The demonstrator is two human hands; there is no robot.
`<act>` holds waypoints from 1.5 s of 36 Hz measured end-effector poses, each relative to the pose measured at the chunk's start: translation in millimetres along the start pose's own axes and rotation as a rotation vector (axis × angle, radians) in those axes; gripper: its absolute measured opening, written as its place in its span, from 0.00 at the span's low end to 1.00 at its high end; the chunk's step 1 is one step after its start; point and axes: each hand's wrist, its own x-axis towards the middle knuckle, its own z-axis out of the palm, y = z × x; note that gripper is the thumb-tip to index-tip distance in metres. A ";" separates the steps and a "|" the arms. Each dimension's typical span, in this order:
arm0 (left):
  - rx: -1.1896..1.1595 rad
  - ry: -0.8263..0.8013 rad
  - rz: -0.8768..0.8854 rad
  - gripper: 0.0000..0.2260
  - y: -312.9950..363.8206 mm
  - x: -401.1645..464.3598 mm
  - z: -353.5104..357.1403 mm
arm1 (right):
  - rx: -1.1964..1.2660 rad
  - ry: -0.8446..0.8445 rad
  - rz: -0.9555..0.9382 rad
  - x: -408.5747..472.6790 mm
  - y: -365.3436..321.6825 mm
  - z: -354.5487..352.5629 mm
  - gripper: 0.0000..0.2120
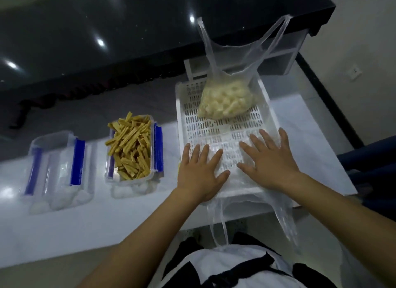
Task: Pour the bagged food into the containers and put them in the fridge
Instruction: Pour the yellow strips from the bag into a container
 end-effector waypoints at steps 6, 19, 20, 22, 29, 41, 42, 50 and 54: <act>-0.504 0.362 0.003 0.22 -3.2 -15.1 -19.0 | 0.166 0.047 0.016 -5.4 2.7 -13.4 0.41; -1.051 0.696 -0.738 0.07 -40.0 -105.7 56.9 | 0.406 -0.157 -0.372 -20.0 -63.1 -32.3 0.41; -1.034 0.620 -0.767 0.08 -40.3 -103.6 61.7 | 0.377 -0.191 -0.372 -19.1 -67.8 -28.9 0.42; -0.977 0.494 -0.797 0.12 -40.5 -95.7 64.9 | 0.341 -0.228 -0.364 -17.4 -72.3 -21.3 0.42; -0.819 0.428 -0.734 0.16 -33.8 -56.5 57.1 | 0.328 -0.152 -0.335 -15.5 -66.0 -6.8 0.41; -0.760 0.475 -0.797 0.11 -36.5 -73.5 73.0 | 0.348 -0.144 -0.318 -15.7 -65.0 -7.0 0.41; -0.758 0.488 -0.815 0.10 -39.1 -81.2 72.4 | 0.350 -0.146 -0.322 -15.3 -63.7 -6.2 0.40; -0.686 0.708 -0.771 0.09 -89.5 -135.0 33.0 | 0.304 -0.196 -0.288 7.1 -52.1 -13.1 0.39; -0.647 0.685 -0.698 0.10 -129.5 -127.8 13.7 | 0.364 -0.188 -0.258 3.0 -56.0 -26.4 0.39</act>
